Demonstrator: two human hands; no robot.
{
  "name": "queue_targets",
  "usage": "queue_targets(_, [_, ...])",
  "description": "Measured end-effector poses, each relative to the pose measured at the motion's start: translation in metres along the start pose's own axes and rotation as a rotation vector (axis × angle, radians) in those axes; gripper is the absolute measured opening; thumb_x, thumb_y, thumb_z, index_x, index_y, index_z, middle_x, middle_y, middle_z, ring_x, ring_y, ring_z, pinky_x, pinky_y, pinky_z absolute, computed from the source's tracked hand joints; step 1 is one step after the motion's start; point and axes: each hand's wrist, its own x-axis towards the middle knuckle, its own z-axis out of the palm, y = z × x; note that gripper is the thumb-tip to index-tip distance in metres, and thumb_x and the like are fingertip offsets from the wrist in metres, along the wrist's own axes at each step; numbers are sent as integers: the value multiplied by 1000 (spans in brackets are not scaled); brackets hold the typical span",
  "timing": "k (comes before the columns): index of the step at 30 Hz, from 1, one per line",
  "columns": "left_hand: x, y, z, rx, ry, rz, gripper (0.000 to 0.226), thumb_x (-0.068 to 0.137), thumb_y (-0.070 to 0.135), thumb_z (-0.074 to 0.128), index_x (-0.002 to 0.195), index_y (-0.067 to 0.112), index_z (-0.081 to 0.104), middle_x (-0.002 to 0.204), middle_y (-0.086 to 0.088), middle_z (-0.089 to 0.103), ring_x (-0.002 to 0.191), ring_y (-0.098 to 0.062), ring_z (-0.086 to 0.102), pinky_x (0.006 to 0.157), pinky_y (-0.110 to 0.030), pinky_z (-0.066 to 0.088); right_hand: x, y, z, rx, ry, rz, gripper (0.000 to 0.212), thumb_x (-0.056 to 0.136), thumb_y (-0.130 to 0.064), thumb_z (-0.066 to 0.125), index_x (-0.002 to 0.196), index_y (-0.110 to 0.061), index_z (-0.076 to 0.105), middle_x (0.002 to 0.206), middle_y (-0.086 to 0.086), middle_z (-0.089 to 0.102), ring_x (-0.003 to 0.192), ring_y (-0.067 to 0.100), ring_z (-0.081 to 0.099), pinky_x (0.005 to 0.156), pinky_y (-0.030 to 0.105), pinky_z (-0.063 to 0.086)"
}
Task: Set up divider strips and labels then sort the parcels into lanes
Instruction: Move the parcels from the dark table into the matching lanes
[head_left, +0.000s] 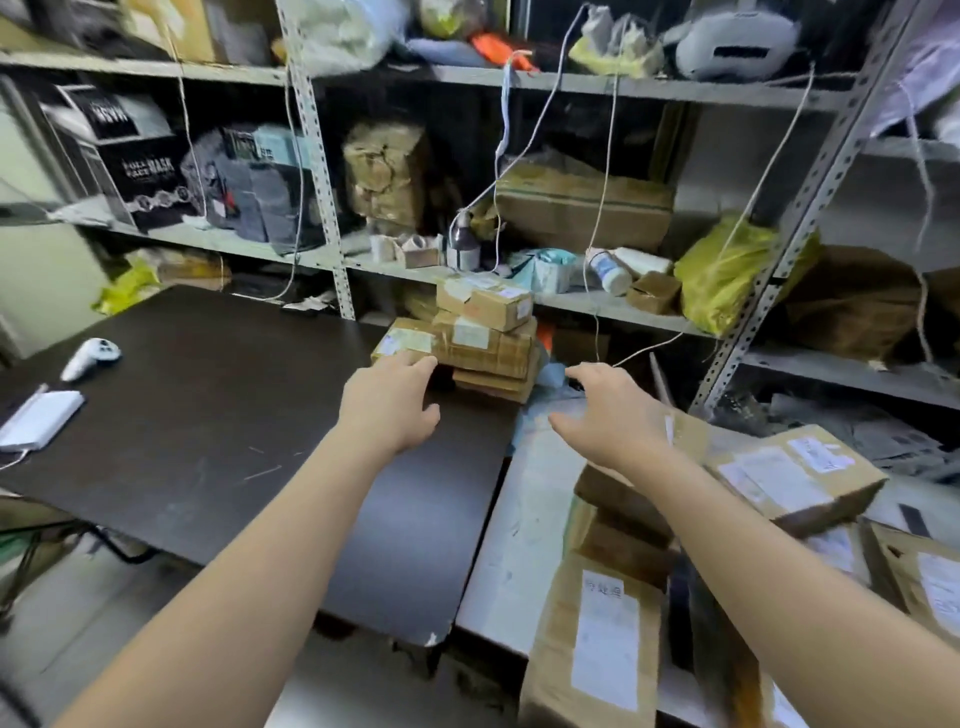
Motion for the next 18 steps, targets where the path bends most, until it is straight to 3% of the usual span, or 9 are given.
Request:
queue_targets(5, [58, -66, 34, 48, -49, -19, 52, 93, 45, 54, 141, 30, 45, 128, 1, 55, 120, -23, 53, 83, -40, 52, 78, -46, 50, 10, -18, -16, 68, 93, -54, 62, 152, -26, 43, 154, -7, 45, 142, 18, 39, 99, 41, 50])
queue_targets(11, [130, -137, 83, 89, -183, -69, 58, 95, 45, 54, 147, 25, 40, 137, 0, 51, 127, -23, 49, 91, -40, 46, 175, -95, 125, 88, -148, 7, 69, 93, -54, 60, 153, -27, 41, 155, -7, 44, 143, 18, 39, 98, 41, 50])
queue_targets(18, [210, -202, 159, -3, -321, -97, 56, 97, 49, 49, 146, 23, 40, 139, -1, 51, 127, -25, 51, 90, -41, 48, 252, -137, 215, 188, -298, 134, 68, 93, -51, 61, 153, -26, 41, 153, -7, 46, 142, 18, 42, 98, 40, 49])
